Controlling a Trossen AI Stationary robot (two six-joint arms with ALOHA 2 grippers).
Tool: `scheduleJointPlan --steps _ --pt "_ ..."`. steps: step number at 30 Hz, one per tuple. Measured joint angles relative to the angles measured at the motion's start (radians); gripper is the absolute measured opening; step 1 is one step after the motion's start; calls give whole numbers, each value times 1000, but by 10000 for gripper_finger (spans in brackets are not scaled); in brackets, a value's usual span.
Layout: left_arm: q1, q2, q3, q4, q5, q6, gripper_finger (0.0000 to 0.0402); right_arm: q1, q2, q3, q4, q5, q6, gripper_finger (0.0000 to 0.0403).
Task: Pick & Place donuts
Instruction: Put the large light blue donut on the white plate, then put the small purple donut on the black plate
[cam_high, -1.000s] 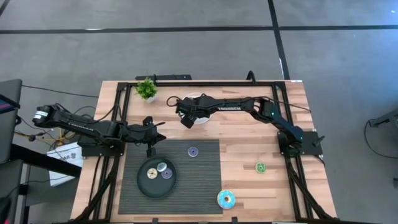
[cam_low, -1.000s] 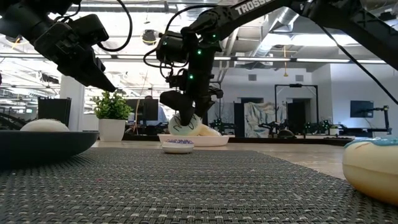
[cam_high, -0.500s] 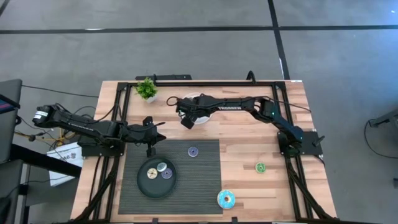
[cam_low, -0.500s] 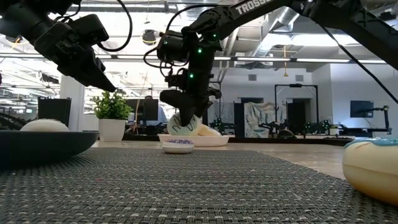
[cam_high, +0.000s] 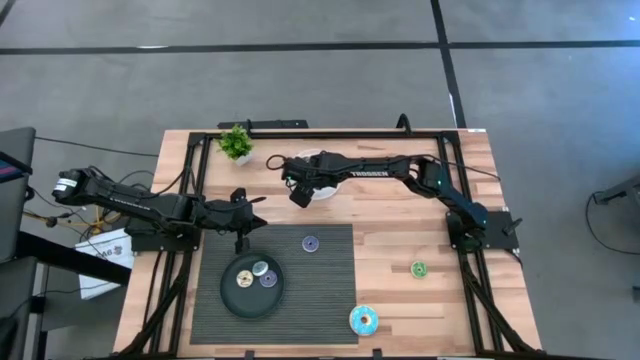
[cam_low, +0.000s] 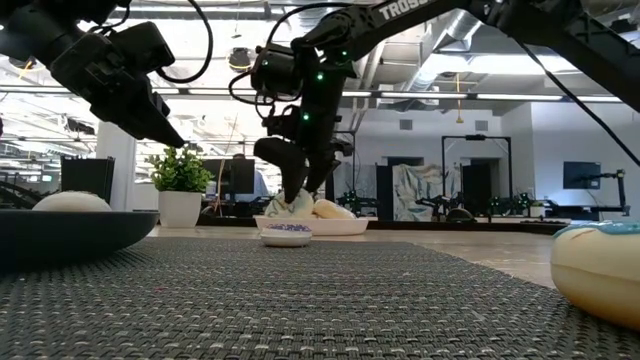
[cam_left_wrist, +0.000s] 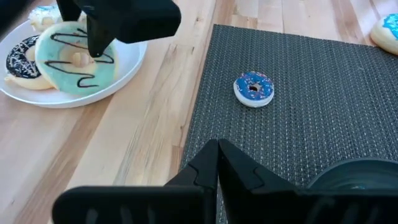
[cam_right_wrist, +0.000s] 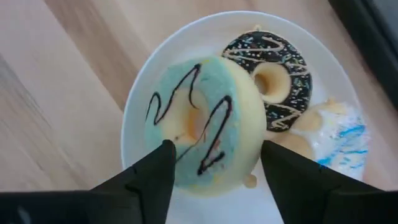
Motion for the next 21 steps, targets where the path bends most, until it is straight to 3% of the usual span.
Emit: scheduleJointPlan --steps 13,21 --pt "0 0 0 -6 0 2 2 0 1 92 -104 60 2 249" --pt "0 0 0 -11 0 2 2 19 0 150 -311 61 3 249"
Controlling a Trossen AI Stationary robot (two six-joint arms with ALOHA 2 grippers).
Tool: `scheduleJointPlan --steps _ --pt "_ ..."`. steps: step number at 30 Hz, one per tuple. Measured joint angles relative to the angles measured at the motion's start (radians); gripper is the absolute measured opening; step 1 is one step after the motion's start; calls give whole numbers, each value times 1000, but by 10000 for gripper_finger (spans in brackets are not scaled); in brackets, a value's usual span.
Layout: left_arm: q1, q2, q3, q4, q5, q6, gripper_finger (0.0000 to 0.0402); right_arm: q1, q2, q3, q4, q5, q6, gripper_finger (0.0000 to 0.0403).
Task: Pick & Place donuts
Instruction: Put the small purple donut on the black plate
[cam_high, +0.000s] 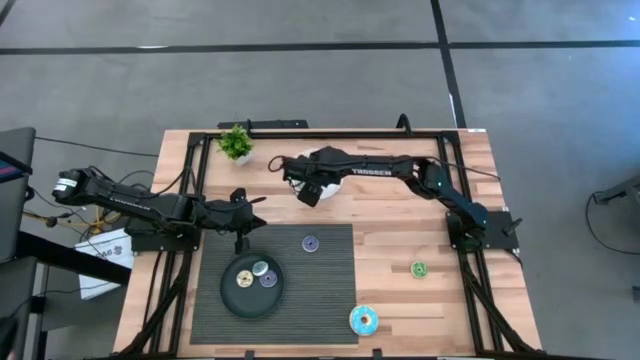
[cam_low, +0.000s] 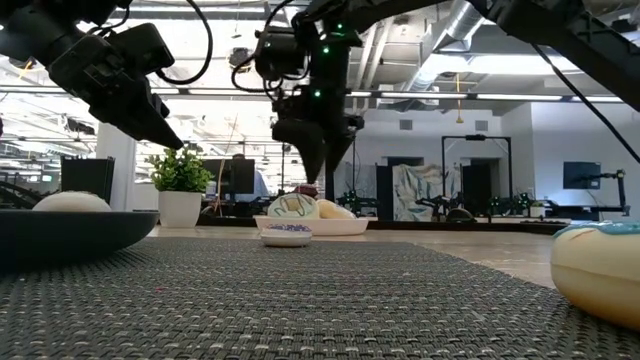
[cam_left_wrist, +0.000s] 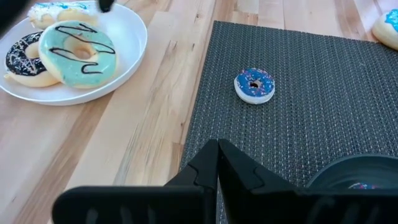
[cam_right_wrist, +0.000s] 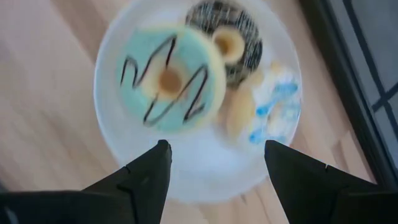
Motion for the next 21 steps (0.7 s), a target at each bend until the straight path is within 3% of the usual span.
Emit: scheduleJointPlan --steps 5,13,16,21 --pt "0 0 0 0 0 5 2 43 -13 -6 -67 4 13 231" --pt "0 0 0 1 0 5 2 155 -71 -36 -181 85 45 156" --pt "0 0 0 3 0 5 2 197 -140 -133 -152 93 78 129" --pt "0 0 0 29 20 5 2 251 -312 -417 -25 98 179 89"
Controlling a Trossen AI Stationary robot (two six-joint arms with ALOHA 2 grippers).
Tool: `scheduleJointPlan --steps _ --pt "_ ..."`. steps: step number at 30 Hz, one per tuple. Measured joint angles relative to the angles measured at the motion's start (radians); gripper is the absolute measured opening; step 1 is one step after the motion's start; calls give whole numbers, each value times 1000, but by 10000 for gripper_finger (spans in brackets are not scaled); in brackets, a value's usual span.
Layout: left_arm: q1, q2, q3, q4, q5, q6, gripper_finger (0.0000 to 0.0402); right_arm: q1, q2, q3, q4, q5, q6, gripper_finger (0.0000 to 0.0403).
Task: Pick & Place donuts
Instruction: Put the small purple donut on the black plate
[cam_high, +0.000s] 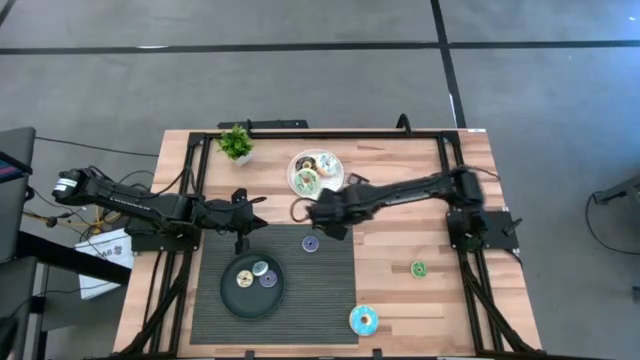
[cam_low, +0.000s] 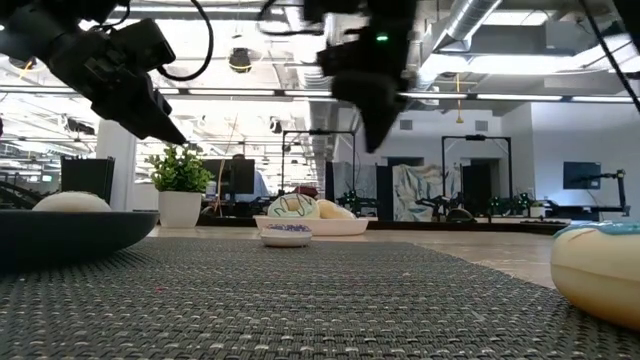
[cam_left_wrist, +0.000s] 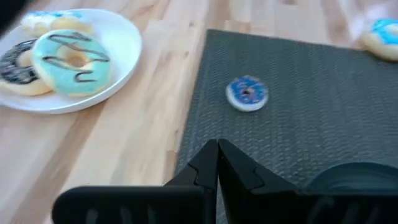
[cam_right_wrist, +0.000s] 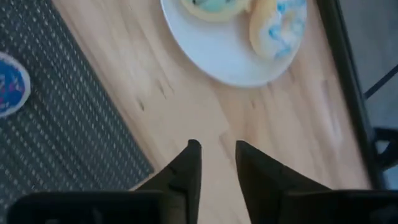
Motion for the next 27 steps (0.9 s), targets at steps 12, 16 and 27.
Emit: scheduleJointPlan --steps 12,16,27 --pt "0 1 0 54 25 -8 2 123 -513 -867 721 -29 37 9" --pt "0 9 1 51 25 11 2 100 -660 -1126 1068 -134 -80 5" --pt "-64 227 254 -104 -84 80 2 -113 -882 -1518 1644 -376 -327 3"
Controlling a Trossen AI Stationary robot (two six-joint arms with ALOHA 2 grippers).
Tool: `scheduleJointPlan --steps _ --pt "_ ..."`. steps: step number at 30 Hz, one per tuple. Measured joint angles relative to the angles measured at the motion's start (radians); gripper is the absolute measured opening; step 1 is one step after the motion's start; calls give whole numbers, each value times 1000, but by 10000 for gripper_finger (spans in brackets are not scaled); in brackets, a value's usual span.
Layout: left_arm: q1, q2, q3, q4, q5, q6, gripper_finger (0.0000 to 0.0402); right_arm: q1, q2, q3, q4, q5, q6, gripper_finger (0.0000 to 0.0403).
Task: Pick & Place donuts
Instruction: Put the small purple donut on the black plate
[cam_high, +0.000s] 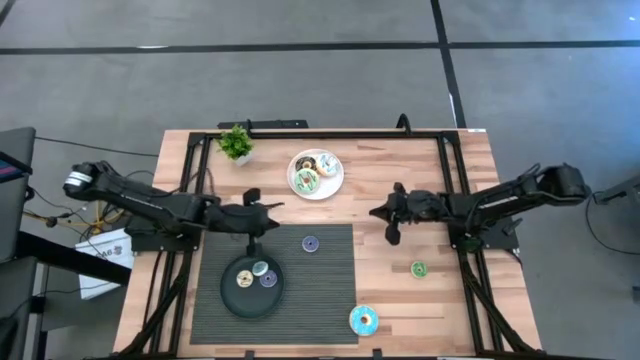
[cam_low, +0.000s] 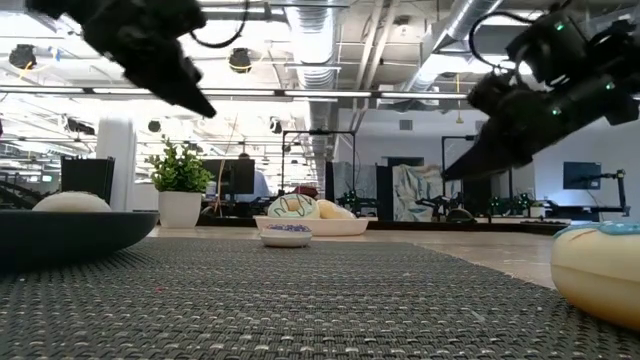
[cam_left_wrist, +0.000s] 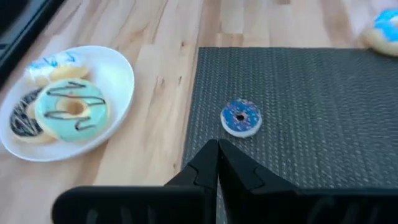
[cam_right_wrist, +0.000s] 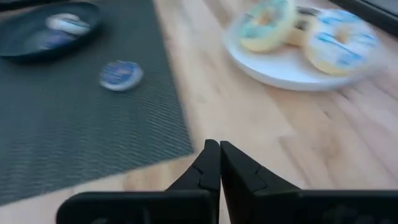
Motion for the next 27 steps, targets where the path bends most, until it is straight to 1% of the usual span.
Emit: scheduleJointPlan --steps 3,6,9,12,15,19,23,27 --pt "-7 105 106 -49 -17 -3 2 -35 6 -1 4 1 17 1" --pt "-7 204 200 -52 31 -35 2 -44 29 -1 2 -6 77 1" --pt "-5 297 292 -68 37 11 6 -44 53 -1 -10 -10 84 1" --pt "-1 380 385 -124 36 49 25 -41 78 -1 -16 -10 83 0" --pt "-1 465 464 -188 35 84 64 -41 93 -1 -18 -12 57 1" --pt "0 572 547 -269 55 97 136 -41 90 -1 -19 -13 49 0" --pt "14 670 603 -335 111 80 215 -41 89 -1 -18 -17 24 0" --pt "40 731 621 -346 149 45 287 -40 89 -1 -18 -18 24 0"
